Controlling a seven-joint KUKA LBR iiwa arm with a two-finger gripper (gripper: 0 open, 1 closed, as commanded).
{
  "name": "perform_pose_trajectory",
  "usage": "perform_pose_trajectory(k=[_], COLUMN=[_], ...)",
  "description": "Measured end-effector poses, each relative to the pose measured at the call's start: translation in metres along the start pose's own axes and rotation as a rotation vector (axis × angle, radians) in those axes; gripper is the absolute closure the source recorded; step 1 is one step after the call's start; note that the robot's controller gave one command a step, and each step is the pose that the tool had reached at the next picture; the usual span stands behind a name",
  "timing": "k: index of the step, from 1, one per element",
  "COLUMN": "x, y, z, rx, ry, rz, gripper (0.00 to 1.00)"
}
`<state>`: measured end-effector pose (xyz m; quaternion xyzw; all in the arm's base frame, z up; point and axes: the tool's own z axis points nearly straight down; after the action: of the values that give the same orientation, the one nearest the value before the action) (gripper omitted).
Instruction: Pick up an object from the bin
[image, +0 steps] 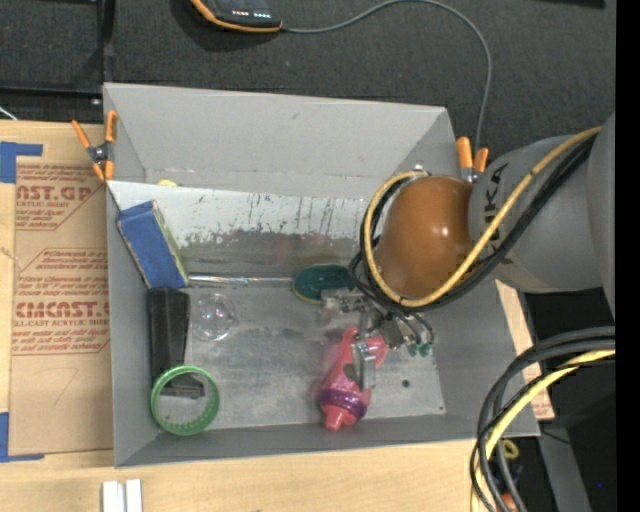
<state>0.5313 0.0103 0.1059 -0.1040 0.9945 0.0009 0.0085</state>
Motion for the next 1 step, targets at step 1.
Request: perform_pose_trajectory(k=[1], x=[0.0393], y=[0.0242], z=[0.003], rx=[0.002], ry=[-0.002], rz=[-0.384], gripper=[0.0])
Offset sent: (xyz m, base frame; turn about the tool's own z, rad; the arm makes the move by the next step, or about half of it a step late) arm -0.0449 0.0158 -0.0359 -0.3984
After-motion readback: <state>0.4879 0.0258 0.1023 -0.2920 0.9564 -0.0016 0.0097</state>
